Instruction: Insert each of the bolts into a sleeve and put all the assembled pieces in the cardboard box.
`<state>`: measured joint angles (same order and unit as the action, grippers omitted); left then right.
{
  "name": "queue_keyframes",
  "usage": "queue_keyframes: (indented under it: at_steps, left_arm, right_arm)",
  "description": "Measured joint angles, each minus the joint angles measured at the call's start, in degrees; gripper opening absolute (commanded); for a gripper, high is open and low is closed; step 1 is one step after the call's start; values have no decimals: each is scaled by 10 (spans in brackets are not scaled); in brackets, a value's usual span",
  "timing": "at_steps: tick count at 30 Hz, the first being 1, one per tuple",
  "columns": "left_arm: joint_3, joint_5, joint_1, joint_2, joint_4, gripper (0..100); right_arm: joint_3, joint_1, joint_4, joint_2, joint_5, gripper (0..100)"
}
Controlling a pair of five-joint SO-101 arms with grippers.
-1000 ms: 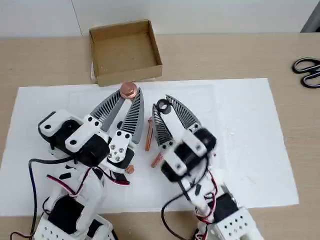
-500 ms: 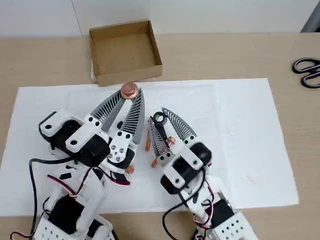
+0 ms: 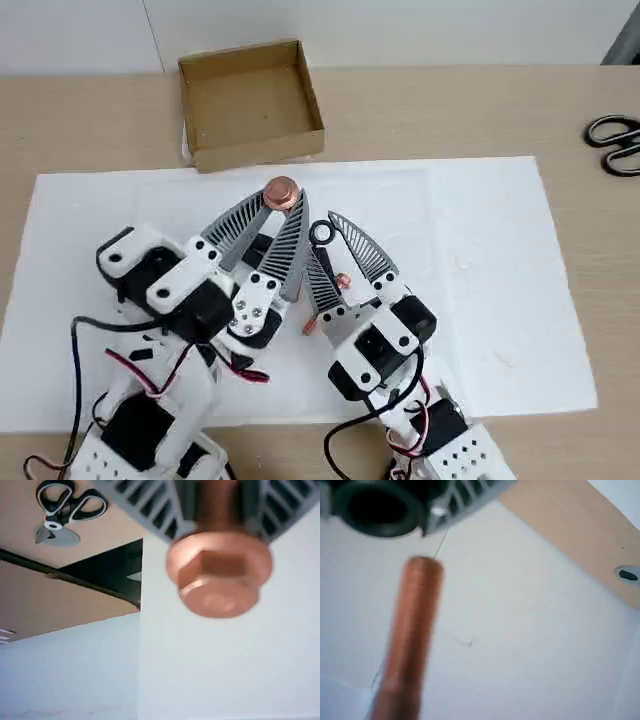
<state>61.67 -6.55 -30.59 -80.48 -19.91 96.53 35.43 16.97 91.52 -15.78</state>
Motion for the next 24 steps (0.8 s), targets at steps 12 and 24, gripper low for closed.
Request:
queue_keyframes:
  at_steps: [12, 24]
  left_arm:
    - [7, 0, -39, -1, 36, 7]
    - [68, 27, -55, 0, 101, 7]
  right_arm:
    - [0, 0, 0, 0, 0, 4]
    - [0, -2, 0, -1, 0, 4]
